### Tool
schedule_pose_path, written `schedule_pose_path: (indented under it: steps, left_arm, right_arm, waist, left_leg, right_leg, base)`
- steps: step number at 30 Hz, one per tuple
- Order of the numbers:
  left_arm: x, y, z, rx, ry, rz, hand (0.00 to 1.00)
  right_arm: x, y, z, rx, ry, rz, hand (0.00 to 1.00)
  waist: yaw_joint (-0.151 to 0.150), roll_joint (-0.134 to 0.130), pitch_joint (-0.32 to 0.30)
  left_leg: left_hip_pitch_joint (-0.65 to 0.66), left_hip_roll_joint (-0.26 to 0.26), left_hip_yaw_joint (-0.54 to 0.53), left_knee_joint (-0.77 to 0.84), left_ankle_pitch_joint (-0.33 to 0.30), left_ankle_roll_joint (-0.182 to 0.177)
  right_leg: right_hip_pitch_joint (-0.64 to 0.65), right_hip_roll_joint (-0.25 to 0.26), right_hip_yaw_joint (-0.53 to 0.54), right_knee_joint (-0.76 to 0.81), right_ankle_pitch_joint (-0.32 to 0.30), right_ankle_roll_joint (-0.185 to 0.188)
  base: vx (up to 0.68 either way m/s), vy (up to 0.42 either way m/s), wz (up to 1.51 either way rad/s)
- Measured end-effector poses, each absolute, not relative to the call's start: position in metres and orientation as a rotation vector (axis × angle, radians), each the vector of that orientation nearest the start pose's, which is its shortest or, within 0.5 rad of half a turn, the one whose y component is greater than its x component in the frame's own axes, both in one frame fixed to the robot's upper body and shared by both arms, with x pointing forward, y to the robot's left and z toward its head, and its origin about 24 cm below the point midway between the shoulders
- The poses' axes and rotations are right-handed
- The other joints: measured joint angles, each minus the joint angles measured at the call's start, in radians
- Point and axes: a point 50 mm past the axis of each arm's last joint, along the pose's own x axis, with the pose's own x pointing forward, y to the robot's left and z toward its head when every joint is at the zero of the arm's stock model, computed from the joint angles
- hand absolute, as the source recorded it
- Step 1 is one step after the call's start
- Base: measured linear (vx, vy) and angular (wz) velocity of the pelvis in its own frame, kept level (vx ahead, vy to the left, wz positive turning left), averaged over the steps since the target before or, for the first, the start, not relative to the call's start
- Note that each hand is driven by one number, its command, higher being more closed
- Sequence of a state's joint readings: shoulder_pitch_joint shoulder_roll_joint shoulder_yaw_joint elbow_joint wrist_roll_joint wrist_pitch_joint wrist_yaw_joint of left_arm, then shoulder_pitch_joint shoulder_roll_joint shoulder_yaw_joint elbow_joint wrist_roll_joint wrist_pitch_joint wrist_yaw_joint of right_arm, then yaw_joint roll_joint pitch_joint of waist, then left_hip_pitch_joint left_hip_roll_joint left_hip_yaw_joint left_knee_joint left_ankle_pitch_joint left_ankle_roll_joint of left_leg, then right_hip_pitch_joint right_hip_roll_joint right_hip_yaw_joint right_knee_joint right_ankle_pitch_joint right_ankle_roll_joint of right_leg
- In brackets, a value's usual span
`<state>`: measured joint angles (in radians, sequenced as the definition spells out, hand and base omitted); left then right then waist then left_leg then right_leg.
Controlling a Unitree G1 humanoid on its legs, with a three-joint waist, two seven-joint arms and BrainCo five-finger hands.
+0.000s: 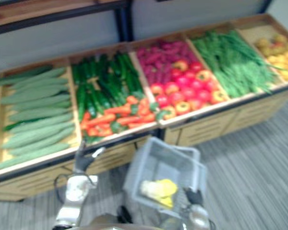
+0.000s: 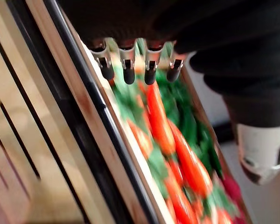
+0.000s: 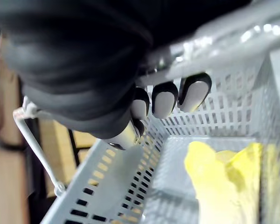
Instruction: Pick vegetable in the basket
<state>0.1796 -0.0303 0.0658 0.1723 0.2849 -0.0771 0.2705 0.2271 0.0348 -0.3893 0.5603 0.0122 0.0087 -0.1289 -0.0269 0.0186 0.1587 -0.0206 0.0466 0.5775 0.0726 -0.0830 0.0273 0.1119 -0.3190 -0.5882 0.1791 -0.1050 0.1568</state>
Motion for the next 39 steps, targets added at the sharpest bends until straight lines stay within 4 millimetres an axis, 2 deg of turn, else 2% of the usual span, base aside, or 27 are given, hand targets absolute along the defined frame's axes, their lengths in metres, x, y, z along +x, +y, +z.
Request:
schedule_pose_path:
  steps: [1, 2, 4, 5, 6, 7, 8, 10, 11, 12, 13, 14, 16, 18, 20, 23, 29, 32, 38, 39]
  left_arm:
    - [0.199, 0.181, -0.024, 0.29, 0.238, 0.325, 0.0]
    - [0.199, 0.181, -0.024, 0.29, 0.237, 0.323, 0.0]
    - [0.201, 0.178, -0.022, 0.291, 0.228, 0.304, 0.0]
    - [0.206, 0.174, -0.019, 0.298, 0.205, 0.27, 0.0]
    - [0.209, 0.174, -0.017, 0.305, 0.195, 0.264, 0.0]
    - [0.213, 0.177, -0.013, 0.318, 0.174, 0.264, 0.0]
    - [0.216, 0.182, -0.012, 0.317, 0.169, 0.272, 0.0]
    - [0.22, 0.185, -0.012, 0.319, 0.171, 0.271, 0.0]
    - [0.221, 0.186, -0.01, 0.322, 0.158, 0.273, 0.0]
    - [0.22, 0.188, -0.011, 0.321, 0.163, 0.28, 0.0]
    - [0.217, 0.186, -0.013, 0.3, 0.174, 0.291, 0.0]
    - [0.217, 0.184, -0.013, 0.29, 0.176, 0.292, 0.0]
    - [0.221, 0.175, -0.01, 0.253, 0.159, 0.284, 0.0]
    - [0.226, 0.173, -0.002, 0.248, 0.123, 0.281, 0.0]
    - [0.236, 0.168, 0.008, 0.249, 0.073, 0.259, 0.0]
    - [0.247, 0.152, 0.019, 0.258, 0.017, 0.196, 0.0]
    - [0.258, 0.14, 0.032, 0.337, -0.053, 0.136, 0.0]
    - [0.265, 0.139, 0.04, 0.414, -0.094, 0.116, 0.0]
    - [0.291, 0.131, 0.058, 0.507, -0.165, 0.101, 0.0]
    - [0.295, 0.13, 0.057, 0.519, -0.16, 0.102, 0.0]
  right_arm:
    - [0.095, -0.24, -0.125, 0.134, 0.836, -0.686, 1.0]
    - [0.092, -0.241, -0.126, 0.138, 0.847, -0.702, 1.0]
    - [0.085, -0.252, -0.128, 0.164, 0.853, -0.782, 1.0]
    - [0.076, -0.259, -0.133, 0.182, 0.884, -0.84, 1.0]
    - [0.073, -0.257, -0.135, 0.187, 0.9, -0.845, 1.0]
    - [0.064, -0.255, -0.141, 0.196, 0.939, -0.861, 1.0]
    - [0.055, -0.251, -0.146, 0.206, 0.983, -0.865, 1.0]
    - [0.052, -0.245, -0.15, 0.246, 1.0, -0.876, 1.0]
    - [0.05, -0.241, -0.152, 0.265, 1.016, -0.876, 1.0]
    - [0.05, -0.24, -0.154, 0.272, 1.027, -0.878, 1.0]
    - [0.045, -0.239, -0.155, 0.281, 1.044, -0.889, 1.0]
    - [0.045, -0.242, -0.155, 0.283, 1.042, -0.9, 1.0]
    - [0.03, -0.251, -0.155, 0.264, 1.081, -0.928, 1.0]
    - [0.025, -0.252, -0.156, 0.267, 1.099, -0.942, 1.0]
    - [0.017, -0.25, -0.157, 0.285, 1.118, -0.956, 1.0]
    - [0.011, -0.246, -0.158, 0.294, 1.134, -0.961, 1.0]
    - [0.003, -0.232, -0.162, 0.349, 1.156, -0.988, 1.0]
    - [0.001, -0.229, -0.163, 0.358, 1.159, -0.993, 1.0]
    - [0.008, -0.233, -0.159, 0.346, 1.122, -0.992, 1.0]
    - [0.01, -0.234, -0.159, 0.342, 1.117, -0.99, 1.0]
  waist:
    - [-0.001, -0.004, 0.001]
    - [0.0, -0.004, 0.001]
    - [-0.004, -0.005, 0.002]
    - [-0.012, -0.004, 0.0]
    - [-0.013, -0.003, 0.002]
    - [-0.014, -0.014, -0.002]
    - [-0.015, -0.032, -0.008]
    - [-0.025, -0.045, -0.01]
    - [-0.023, -0.07, -0.015]
    - [-0.023, -0.073, -0.016]
    - [-0.017, -0.049, -0.029]
    - [-0.016, -0.043, -0.028]
    - [-0.026, 0.005, -0.051]
    - [-0.027, 0.008, -0.052]
    - [-0.026, -0.011, -0.055]
    - [-0.026, -0.022, -0.062]
    - [-0.032, -0.048, -0.074]
    - [-0.054, -0.045, -0.072]
    - [-0.058, -0.022, -0.055]
    - [-0.07, -0.018, -0.049]
  left_leg:
    - [-0.001, -0.034, -0.062, -0.03, 0.018, 0.018]
    - [0.0, -0.038, -0.073, -0.034, 0.021, 0.02]
    - [0.009, -0.039, -0.136, -0.039, 0.025, 0.026]
    - [0.01, -0.018, -0.191, -0.037, 0.025, 0.026]
    - [0.01, -0.014, -0.209, -0.037, 0.027, 0.023]
    - [0.011, -0.007, -0.235, -0.038, 0.031, 0.017]
    - [0.025, -0.006, -0.252, -0.044, 0.037, 0.006]
    - [0.049, -0.011, -0.257, -0.055, 0.049, -0.013]
    - [0.075, -0.029, -0.252, -0.078, 0.056, -0.024]
    - [0.102, -0.034, -0.248, -0.107, 0.068, -0.041]
    - [0.122, -0.013, -0.216, -0.141, 0.063, -0.064]
    - [0.131, 0.0, -0.183, -0.146, 0.063, -0.067]
    - [0.142, 0.048, -0.089, -0.17, 0.09, -0.106]
    - [0.152, 0.068, -0.073, -0.173, 0.099, -0.117]
    - [0.16, 0.086, -0.066, -0.172, 0.11, -0.112]
    - [0.16, 0.089, -0.049, -0.172, 0.11, -0.112]
    - [0.161, 0.088, 0.005, -0.173, 0.099, -0.118]
    - [0.16, 0.089, 0.027, -0.173, 0.096, -0.12]
    - [0.125, 0.095, 0.102, -0.167, 0.095, -0.121]
    - [0.121, 0.096, 0.113, -0.167, 0.094, -0.122]
  right_leg:
    - [0.006, -0.026, -0.045, 0.041, 0.014, -0.006]
    - [0.005, -0.031, -0.046, 0.058, 0.016, -0.006]
    - [-0.044, -0.061, 0.003, 0.22, 0.028, -0.04]
    - [-0.088, -0.001, 0.168, 0.272, -0.052, -0.06]
    - [-0.1, 0.023, 0.223, 0.272, -0.071, -0.054]
    - [-0.128, 0.074, 0.33, 0.257, -0.1, -0.052]
    - [-0.14, 0.102, 0.39, 0.206, -0.107, -0.054]
    - [-0.135, 0.113, 0.406, 0.079, -0.079, -0.051]
    - [-0.135, 0.099, 0.411, 0.027, 0.018, -0.051]
    - [-0.118, 0.093, 0.414, 0.028, -0.006, -0.017]
    - [-0.109, 0.117, 0.417, 0.0, -0.01, -0.022]
    - [-0.107, 0.124, 0.417, -0.01, -0.009, -0.023]
    - [-0.101, 0.156, 0.404, -0.041, -0.005, -0.039]
    - [-0.086, 0.178, 0.403, -0.052, 0.003, -0.05]
    - [-0.07, 0.198, 0.403, -0.066, 0.011, -0.06]
    - [-0.069, 0.203, 0.413, -0.078, 0.019, -0.06]
    - [-0.072, 0.207, 0.457, -0.119, 0.047, -0.055]
    - [-0.081, 0.209, 0.474, -0.128, 0.054, -0.054]
    - [-0.15, 0.217, 0.523, -0.123, 0.068, -0.055]
    - [-0.161, 0.219, 0.531, -0.122, 0.068, -0.055]
  base:
    - [0.14, 0.137, 1.0]
    - [0.19, 0.135, 1.18]
    - [0.14, 0.058, 0.9]
    - [0.12, 0.013, 0.86]
    - [0.11, -0.01, 0.99]
    - [0.1, -0.066, 0.64]
    - [0.11, -0.114, 0.63]
    - [0.06, -0.123, 0.31]
    - [0.01, -0.137, 0.08]
    - [-0.02, -0.243, -0.13]
    - [-0.03, -0.153, -0.22]
    - [-0.02, -0.166, -0.15]
    - [0.05, -0.161, 0.03]
    - [0.05, -0.108, -0.09]
    - [0.05, -0.099, -0.09]
    - [0.03, -0.02, -0.12]
    - [0.0, 0.02, -0.23]
    - [0.0, 0.01, -0.19]
    - [-0.01, 0.001, -0.23]
    - [0.01, -0.003, -0.23]
